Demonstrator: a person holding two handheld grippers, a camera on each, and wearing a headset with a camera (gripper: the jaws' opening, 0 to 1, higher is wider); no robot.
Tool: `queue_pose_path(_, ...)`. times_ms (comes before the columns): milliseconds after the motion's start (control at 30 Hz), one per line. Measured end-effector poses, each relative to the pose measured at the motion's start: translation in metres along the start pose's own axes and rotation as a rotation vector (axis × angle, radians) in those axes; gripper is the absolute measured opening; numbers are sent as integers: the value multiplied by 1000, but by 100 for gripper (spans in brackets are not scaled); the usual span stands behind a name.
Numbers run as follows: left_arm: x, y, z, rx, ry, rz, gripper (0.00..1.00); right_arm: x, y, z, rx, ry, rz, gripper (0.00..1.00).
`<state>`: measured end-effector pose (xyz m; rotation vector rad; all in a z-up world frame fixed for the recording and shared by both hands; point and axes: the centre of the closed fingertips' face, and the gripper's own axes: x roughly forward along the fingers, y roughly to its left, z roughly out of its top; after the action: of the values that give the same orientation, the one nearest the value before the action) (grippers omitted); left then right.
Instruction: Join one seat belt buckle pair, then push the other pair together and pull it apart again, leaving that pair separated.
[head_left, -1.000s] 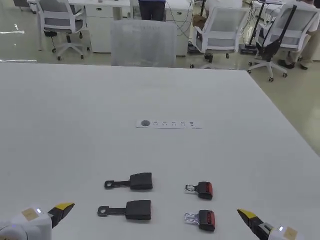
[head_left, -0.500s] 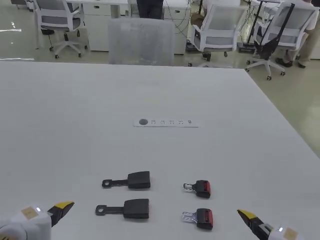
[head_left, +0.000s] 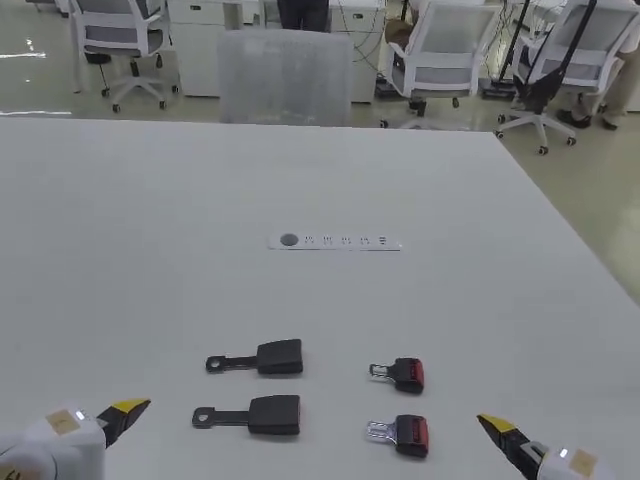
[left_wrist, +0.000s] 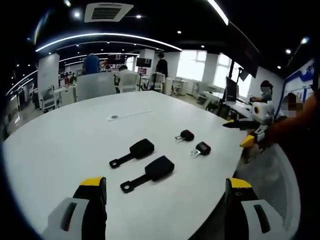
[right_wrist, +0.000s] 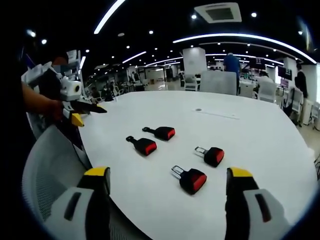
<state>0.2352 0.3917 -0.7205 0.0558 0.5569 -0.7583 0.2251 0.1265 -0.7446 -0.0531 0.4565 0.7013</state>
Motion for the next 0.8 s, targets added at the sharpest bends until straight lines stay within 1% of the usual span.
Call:
queue_pose_path(300,6,3,3,-10,5,2,100,3,-7,-4,11,11,-4,98)
queue_pose_path(467,8,2,2,-13,8,-1,100,3,-12,-8,16,17,-9,98)
queue_pose_path(800,10,3,1,-8,7,-9,100,3,-11,-8,18,17,-15,98)
